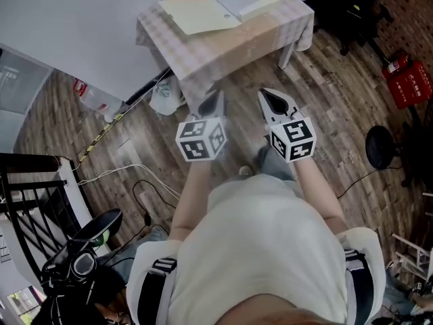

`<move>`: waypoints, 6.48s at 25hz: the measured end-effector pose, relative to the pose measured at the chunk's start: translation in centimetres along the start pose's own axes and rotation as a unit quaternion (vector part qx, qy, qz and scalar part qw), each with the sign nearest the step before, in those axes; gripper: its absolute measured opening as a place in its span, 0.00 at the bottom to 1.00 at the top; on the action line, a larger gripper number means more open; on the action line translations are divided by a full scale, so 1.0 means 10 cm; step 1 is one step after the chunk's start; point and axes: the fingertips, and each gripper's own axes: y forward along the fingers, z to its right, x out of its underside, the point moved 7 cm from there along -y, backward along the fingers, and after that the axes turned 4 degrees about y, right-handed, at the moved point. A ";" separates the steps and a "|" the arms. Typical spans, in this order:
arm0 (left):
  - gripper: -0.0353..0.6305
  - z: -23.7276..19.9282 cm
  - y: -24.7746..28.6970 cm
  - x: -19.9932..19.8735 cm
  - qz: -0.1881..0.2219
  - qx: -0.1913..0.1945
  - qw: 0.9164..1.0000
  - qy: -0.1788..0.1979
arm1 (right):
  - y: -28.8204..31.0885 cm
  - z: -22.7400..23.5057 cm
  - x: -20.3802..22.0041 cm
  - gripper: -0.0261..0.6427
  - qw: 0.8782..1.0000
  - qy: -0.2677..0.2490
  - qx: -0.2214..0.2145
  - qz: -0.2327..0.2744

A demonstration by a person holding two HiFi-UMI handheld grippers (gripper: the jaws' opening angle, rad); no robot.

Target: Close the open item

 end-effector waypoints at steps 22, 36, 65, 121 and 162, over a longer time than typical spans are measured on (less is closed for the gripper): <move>0.06 0.14 1.64 -0.52 0.011 -0.072 0.997 -0.012 | 0.97 1.73 -0.51 0.04 0.999 -0.006 -0.050 0.009; 0.06 0.34 2.38 -0.73 0.012 -0.141 0.990 -0.024 | 1.39 2.59 -0.81 0.04 0.993 -0.014 -0.119 0.003; 0.06 -1.43 2.22 -0.47 -0.021 -0.311 0.944 -0.107 | 3.00 2.27 -0.89 0.04 0.974 -0.039 -0.219 -0.051; 0.08 -1.69 2.53 -0.76 0.059 -0.406 0.895 -0.177 | 4.35 2.24 -1.11 0.04 0.918 -0.104 -0.375 -0.079; 0.08 0.03 4.50 -1.69 0.094 -0.410 0.904 -0.074 | 4.36 4.67 -1.45 0.04 0.915 -0.063 -0.393 -0.060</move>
